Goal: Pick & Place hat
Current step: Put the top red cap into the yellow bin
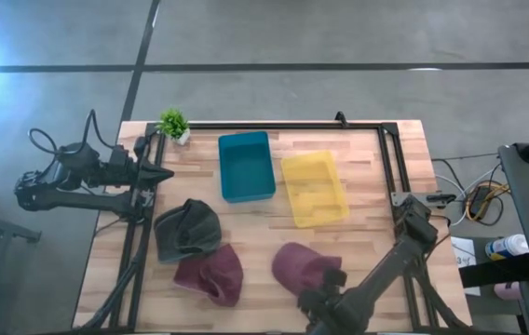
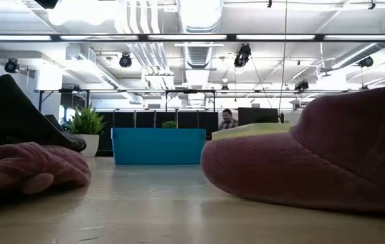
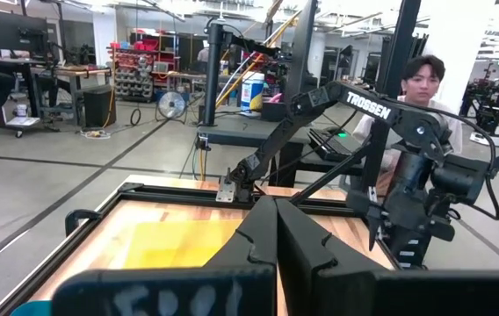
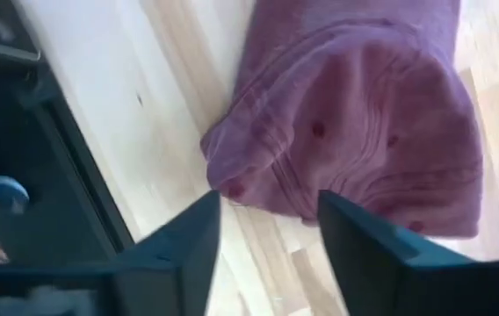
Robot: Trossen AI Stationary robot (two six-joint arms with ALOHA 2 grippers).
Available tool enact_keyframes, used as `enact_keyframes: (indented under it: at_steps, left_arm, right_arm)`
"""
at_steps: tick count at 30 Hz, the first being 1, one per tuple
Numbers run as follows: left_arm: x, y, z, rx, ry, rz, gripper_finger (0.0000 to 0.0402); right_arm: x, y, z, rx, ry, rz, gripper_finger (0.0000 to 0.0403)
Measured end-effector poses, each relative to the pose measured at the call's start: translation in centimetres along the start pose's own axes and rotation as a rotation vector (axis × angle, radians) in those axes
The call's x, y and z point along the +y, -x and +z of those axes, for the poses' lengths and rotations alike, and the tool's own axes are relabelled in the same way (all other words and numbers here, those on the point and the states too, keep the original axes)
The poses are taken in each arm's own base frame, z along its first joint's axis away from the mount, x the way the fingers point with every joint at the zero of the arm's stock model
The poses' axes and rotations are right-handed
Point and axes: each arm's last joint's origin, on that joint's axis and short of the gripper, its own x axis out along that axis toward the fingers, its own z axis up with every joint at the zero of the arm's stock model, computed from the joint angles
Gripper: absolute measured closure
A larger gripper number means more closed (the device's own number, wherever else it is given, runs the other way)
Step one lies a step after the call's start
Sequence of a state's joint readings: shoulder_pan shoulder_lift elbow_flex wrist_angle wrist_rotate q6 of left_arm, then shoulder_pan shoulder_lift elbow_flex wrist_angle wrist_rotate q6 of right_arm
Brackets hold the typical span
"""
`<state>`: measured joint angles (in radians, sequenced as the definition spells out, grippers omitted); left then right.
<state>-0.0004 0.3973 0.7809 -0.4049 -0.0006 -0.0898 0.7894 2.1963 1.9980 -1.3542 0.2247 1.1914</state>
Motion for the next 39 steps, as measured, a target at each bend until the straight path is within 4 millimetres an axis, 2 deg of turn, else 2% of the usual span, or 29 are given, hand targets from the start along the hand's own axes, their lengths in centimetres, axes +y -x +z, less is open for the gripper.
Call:
enact_keyframes:
  at_steps: [3, 6, 13, 16, 21, 25, 29, 31, 36, 39]
  left_arm:
    - [0.0, 0.0, 0.0, 0.000, 0.000, 0.000, 0.0401]
    - [0.0, 0.0, 0.0, 0.000, 0.000, 0.000, 0.0401]
    - [0.0, 0.0, 0.0, 0.000, 0.000, 0.000, 0.0401]
    - [0.0, 0.0, 0.0, 0.000, 0.000, 0.000, 0.0401]
    - [0.0, 0.0, 0.0, 0.001, 0.000, 0.000, 0.0401]
    - [0.0, 0.0, 0.0, 0.000, 0.000, 0.000, 0.0401]
    - [0.0, 0.0, 0.0, 0.000, 0.000, 0.000, 0.0401]
    - [0.0, 0.0, 0.0, 0.001, 0.000, 0.000, 0.0401]
    - [0.0, 0.0, 0.0, 0.000, 0.000, 0.000, 0.0401]
    - [0.0, 0.0, 0.0, 0.001, 0.000, 0.000, 0.0401]
  right_arm:
    - [0.4, 0.5, -1.3, -0.015, -0.111, -0.005, 0.0167]
    - [0.6, 1.2, -3.1, -0.035, -0.307, -0.013, 0.0147]
    - [1.6, 0.9, -8.0, -0.152, -0.902, 0.040, 0.0154]
    - [2.2, -0.3, -8.8, -0.102, -0.929, 0.082, 0.0162]
    - [1.9, -2.8, -8.2, -0.133, -0.961, 0.082, 0.0168]
    - [0.1, -3.2, -7.8, -0.149, -0.963, -0.020, 0.0168]
    - [-3.5, -0.6, -7.3, -0.187, -0.954, -0.095, 0.0168]
    - [-5.4, -0.1, -7.8, -0.189, -0.946, -0.105, 0.0168]
    - [-9.8, -0.4, -9.3, -0.118, -0.978, -0.006, 0.0168]
    - [-11.8, -1.8, -9.7, -0.121, -1.009, 0.089, 0.0168]
